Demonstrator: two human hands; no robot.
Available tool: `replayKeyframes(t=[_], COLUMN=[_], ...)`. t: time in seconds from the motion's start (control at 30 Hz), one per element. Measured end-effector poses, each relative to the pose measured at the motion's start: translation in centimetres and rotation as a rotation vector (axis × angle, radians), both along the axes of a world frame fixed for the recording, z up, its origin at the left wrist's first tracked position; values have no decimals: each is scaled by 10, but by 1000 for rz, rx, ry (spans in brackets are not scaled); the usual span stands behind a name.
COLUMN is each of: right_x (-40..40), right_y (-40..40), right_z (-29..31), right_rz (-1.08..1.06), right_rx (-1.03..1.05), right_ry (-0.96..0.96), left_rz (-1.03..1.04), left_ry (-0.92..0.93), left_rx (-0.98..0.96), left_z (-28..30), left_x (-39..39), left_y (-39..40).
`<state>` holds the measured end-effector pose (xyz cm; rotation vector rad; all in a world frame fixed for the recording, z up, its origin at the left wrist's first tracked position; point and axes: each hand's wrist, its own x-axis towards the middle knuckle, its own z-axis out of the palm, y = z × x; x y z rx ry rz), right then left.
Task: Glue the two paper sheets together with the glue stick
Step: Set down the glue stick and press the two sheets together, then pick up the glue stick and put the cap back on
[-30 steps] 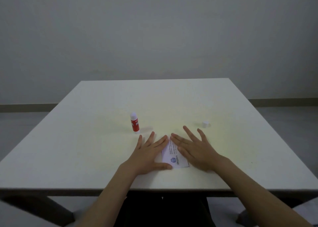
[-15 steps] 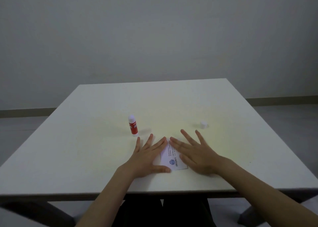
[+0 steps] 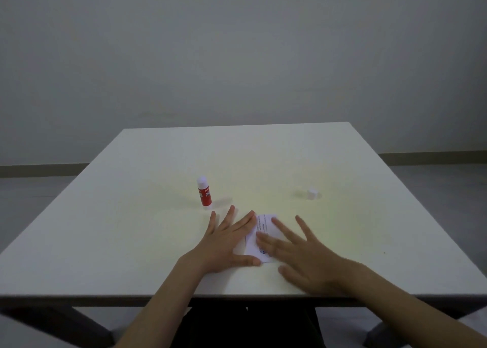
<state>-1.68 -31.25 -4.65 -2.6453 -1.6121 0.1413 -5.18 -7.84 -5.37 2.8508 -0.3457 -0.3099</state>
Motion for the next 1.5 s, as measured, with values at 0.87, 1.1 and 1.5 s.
replayKeyframes(t=[0.87,1.1,1.5], right_x=[15,-6,-14], right_y=[7,5,42], right_z=[1,3,6], right_rz=[-84,17,-125], right_rx=[-11,65,388], right_ry=[-10,89,34], left_rz=[7,10,983], left_ry=[32,-21,-639], left_rx=[-16,-11,-928], left_z=[0,-4,15], left_x=[0,-1,14], left_y=[0,1,5])
